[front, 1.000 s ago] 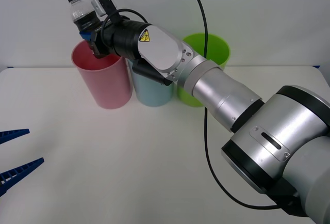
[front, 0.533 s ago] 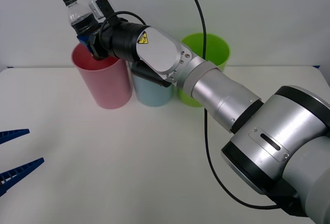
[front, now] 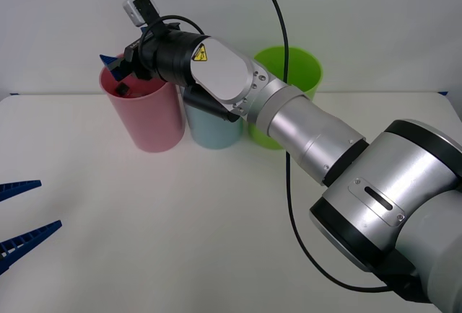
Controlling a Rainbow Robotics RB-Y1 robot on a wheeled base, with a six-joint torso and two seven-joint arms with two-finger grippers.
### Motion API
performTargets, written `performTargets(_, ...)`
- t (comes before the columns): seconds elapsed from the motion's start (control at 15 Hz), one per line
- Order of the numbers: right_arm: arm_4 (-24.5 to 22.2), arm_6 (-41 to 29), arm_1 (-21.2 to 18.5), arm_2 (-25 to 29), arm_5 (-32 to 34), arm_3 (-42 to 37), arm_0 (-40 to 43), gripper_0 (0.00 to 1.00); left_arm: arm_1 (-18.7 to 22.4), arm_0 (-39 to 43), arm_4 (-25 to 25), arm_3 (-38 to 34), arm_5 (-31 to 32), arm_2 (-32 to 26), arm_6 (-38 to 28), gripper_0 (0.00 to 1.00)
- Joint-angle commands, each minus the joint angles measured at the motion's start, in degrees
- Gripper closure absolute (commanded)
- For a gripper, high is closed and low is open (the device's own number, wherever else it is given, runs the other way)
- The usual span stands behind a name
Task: Put cans in the blue bin and PET bottles in the pink bin and trash in the green bin.
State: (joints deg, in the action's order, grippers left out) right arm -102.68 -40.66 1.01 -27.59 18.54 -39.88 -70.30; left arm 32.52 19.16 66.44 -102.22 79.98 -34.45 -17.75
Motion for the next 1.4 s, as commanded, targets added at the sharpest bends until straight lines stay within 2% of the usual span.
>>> performTargets(0.07, 0.5, 0.1, 0.0, 0.0, 0.1, 0.0, 0.0, 0.04, 0.0, 0.0, 0.0, 0.0, 0.0, 0.0, 0.0, 0.00)
performTargets(0.2, 3.6, -0.3, 0.0, 0.1, 2.6, -3.4, 0.1, 0.04, 0.0, 0.0, 0.0, 0.0, 0.0, 0.0, 0.0, 0.00)
performTargets(0.33, 7.8, -0.6, -3.4, 0.1, 6.8, -9.3, 1.0, 0.00, 0.0, 0.0, 0.0, 0.0, 0.0, 0.0, 0.0, 0.00)
performTargets(0.67, 13.1, -1.6, -18.8, 0.1, 13.8, -38.2, 17.2, 0.00, 0.0, 0.0, 0.0, 0.0, 0.0, 0.0, 0.0, 0.00)
performTargets(0.87, 17.9, -1.2, -28.2, 0.7, 14.9, -51.2, 25.7, 0.00, 0.0, 0.0, 0.0, 0.0, 0.0, 0.0, 0.0, 0.00)
performTargets(1.0, 20.1, -0.5, -33.0, 3.9, 16.9, -59.0, 32.6, 0.00, 0.0, 0.0, 0.0, 0.0, 0.0, 0.0, 0.0, 0.00)
performTargets(1.13, 19.4, 0.6, -33.2, 10.7, 22.3, -64.4, 40.4, 0.00, 0.0, 0.0, 0.0, 0.0, 0.0, 0.0, 0.0, 0.00)
performTargets(1.27, 16.9, 2.1, -30.4, 20.0, 30.7, -70.0, 50.1, 0.00, 0.0, 0.0, 0.0, 0.0, 0.0, 0.0, 0.0, 0.00)
performTargets(1.4, 16.4, 3.6, -27.4, 26.4, 37.3, -73.2, 56.6, 0.00, 0.0, 0.0, 0.0, 0.0, 0.0, 0.0, 0.0, 0.00)
